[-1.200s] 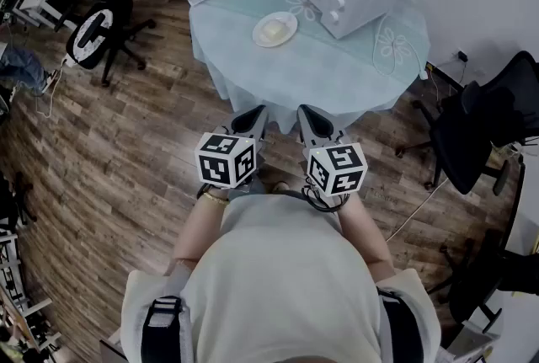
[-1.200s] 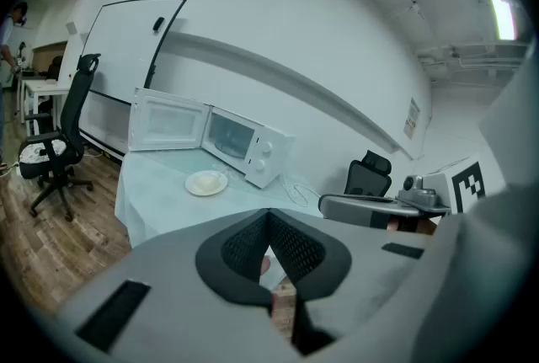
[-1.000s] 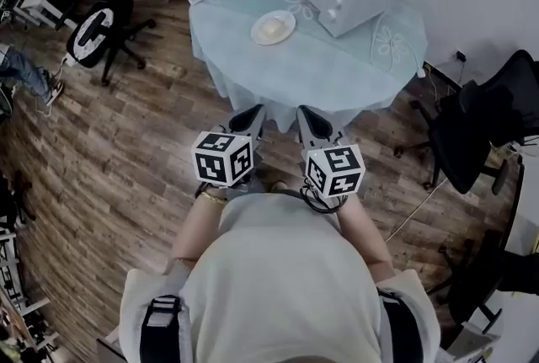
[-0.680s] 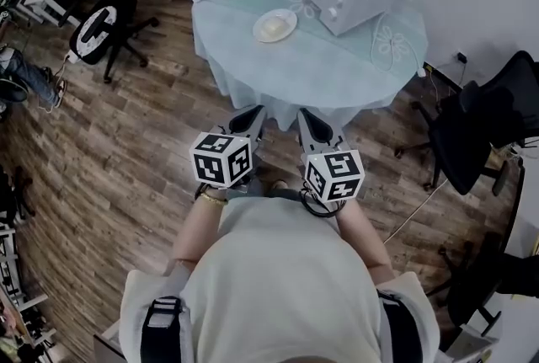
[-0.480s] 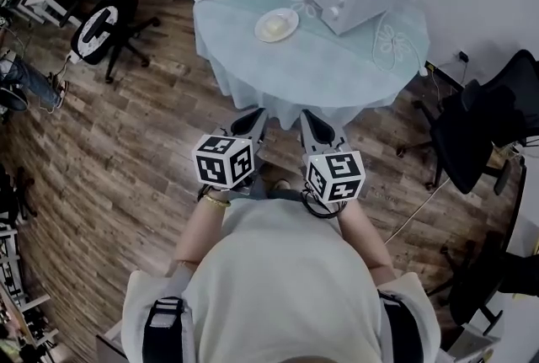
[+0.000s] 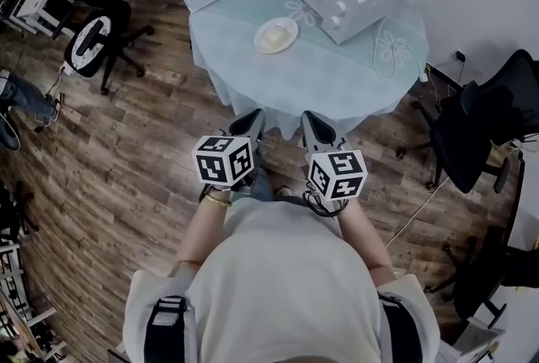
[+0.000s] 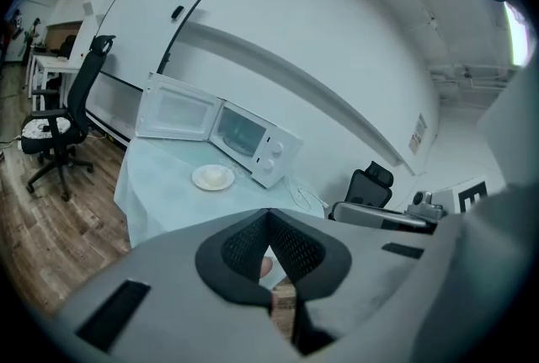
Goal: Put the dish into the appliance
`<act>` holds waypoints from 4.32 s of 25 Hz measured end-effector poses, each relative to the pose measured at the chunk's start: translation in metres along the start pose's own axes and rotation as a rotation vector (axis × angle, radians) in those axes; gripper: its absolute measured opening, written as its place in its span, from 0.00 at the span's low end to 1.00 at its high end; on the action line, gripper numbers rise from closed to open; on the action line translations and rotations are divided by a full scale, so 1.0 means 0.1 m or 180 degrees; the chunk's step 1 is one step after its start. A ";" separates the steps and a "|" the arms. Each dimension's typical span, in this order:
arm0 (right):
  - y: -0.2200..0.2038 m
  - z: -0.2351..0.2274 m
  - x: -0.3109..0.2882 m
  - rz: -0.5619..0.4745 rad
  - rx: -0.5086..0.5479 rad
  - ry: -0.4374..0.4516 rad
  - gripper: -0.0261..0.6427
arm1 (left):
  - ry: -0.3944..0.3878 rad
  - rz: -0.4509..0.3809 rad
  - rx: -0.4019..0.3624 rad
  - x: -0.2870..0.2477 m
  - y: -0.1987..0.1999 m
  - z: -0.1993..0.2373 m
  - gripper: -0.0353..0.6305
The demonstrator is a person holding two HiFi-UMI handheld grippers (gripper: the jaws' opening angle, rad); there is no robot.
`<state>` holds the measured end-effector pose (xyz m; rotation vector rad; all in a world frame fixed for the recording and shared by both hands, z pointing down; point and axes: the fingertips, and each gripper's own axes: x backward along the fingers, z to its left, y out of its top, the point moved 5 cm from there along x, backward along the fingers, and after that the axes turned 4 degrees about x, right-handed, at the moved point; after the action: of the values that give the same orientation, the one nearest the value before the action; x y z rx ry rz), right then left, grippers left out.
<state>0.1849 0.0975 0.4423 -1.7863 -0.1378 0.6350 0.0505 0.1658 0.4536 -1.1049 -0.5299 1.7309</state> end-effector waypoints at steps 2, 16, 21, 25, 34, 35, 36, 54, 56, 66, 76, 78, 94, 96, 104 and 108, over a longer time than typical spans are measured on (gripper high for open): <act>0.05 -0.03 -0.10 -0.0003 -0.0008 -0.0043 0.05 | -0.0016 0.0029 -0.0001 -0.09 0.07 0.09 0.06; 0.48 -0.26 -1.03 -0.0032 -0.0086 -0.0225 0.05 | -0.0150 0.0246 -0.0091 -0.75 0.71 0.74 0.06; 0.62 -0.30 -1.31 -0.0033 -0.0135 -0.0306 0.05 | -0.0215 0.0343 -0.0087 -0.92 0.90 0.96 0.06; 0.71 -0.32 -1.50 -0.0025 -0.0159 -0.0414 0.05 | -0.0278 0.0434 -0.0103 -1.05 1.05 1.12 0.06; 0.80 -0.34 -1.84 -0.0042 -0.0266 -0.0713 0.05 | -0.0492 0.0662 -0.0190 -1.31 1.28 1.43 0.06; 0.81 -0.34 -1.88 -0.0047 -0.0280 -0.0746 0.05 | -0.0514 0.0691 -0.0206 -1.35 1.30 1.46 0.06; 0.81 -0.34 -1.91 -0.0049 -0.0291 -0.0778 0.05 | -0.0533 0.0721 -0.0218 -1.38 1.31 1.50 0.06; 0.70 -0.33 -2.15 0.0012 -0.0458 -0.1213 0.05 | -0.0829 0.1292 0.0761 -1.90 1.07 2.03 0.07; 0.70 -0.35 -2.14 0.0020 -0.0473 -0.1244 0.05 | -0.0885 0.1355 0.0965 -1.97 1.01 2.04 0.10; 0.73 -0.57 -2.18 0.0062 -0.0477 -0.1256 0.05 | -0.0879 0.1437 0.2314 -2.35 0.77 2.17 0.26; 0.76 -0.83 -2.22 0.0106 -0.0445 -0.1175 0.05 | -0.0586 0.1470 0.2889 -2.54 0.59 2.26 0.27; 0.75 -0.87 -2.21 0.0106 -0.0444 -0.1169 0.05 | -0.0540 0.1460 0.2945 -2.57 0.57 2.27 0.27; 0.66 -0.95 -2.06 0.0147 -0.0480 -0.1266 0.05 | -0.0158 0.1512 0.3139 -2.70 0.43 2.33 0.11; 0.65 -0.94 -2.06 0.0155 -0.0477 -0.1265 0.05 | -0.0203 0.1481 0.3113 -2.70 0.45 2.34 0.11; 0.66 -0.89 -2.09 0.0169 -0.0450 -0.1238 0.05 | -0.0441 0.1306 0.3064 -2.65 0.57 2.32 0.09; 0.66 -0.89 -2.12 0.0173 -0.0441 -0.1217 0.05 | -0.0539 0.1209 0.3066 -2.64 0.65 2.32 0.09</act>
<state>0.0336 -0.0854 0.4709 -1.7878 -0.4023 1.0234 -0.1529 -0.0670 0.6338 -0.3669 0.4423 2.0495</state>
